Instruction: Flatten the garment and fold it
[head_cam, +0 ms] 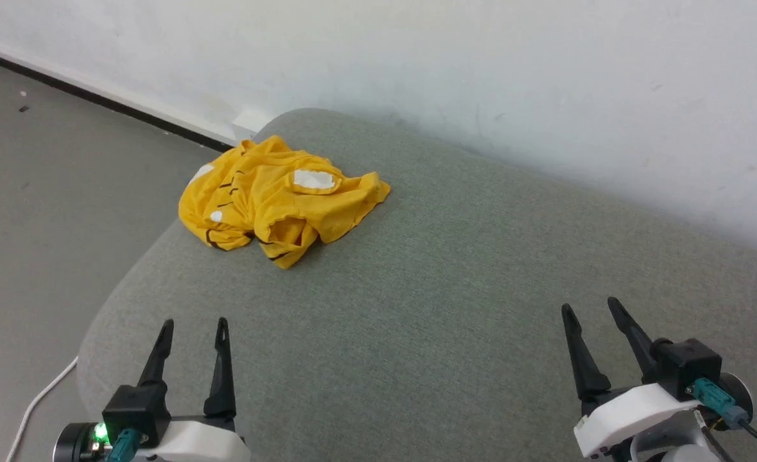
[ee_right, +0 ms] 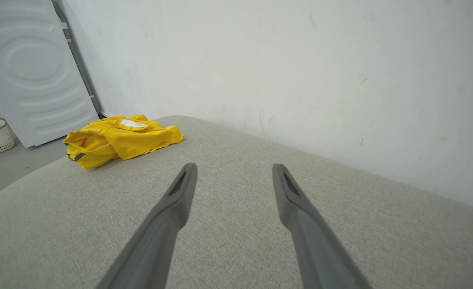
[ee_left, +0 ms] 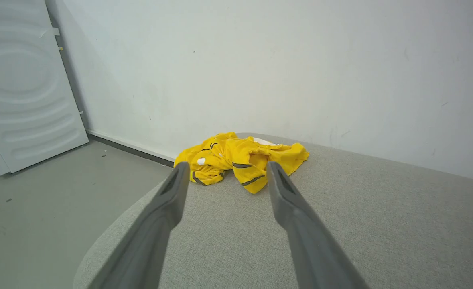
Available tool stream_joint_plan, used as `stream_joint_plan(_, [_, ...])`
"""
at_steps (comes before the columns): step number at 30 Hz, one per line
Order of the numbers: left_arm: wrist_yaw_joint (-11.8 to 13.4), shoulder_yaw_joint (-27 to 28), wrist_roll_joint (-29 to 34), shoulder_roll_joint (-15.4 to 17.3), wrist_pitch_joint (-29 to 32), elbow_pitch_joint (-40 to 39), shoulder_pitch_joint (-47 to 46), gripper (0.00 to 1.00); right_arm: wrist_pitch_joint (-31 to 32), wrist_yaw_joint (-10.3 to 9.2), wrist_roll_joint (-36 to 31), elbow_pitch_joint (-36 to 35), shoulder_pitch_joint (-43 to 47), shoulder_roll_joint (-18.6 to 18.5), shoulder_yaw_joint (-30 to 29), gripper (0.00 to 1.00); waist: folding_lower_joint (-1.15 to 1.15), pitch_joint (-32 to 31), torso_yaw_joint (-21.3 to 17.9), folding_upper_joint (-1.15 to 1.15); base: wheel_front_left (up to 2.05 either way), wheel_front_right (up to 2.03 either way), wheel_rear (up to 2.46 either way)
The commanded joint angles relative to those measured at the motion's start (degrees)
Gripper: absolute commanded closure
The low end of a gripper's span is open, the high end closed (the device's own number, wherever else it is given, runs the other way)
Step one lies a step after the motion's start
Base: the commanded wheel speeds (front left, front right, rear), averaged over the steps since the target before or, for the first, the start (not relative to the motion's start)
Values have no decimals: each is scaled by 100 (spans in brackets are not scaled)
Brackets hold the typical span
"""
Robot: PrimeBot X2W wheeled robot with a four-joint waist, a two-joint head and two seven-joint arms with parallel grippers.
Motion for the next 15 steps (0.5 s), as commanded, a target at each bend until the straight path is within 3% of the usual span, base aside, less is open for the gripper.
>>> stream_joint_plan(1, [1, 17, -34, -20, -72, -6, 71, 0, -70, -9, 46, 46, -91, 12, 24, 0, 0, -4, 173, 0, 0, 0, 0])
stream_joint_plan(15, [-1, 61, -88, -24, -252, -127, 198, 0, -249, -10, 131, 249, -131, 15, 153, 0, 0, -23, 560, 0, 0, 0, 0])
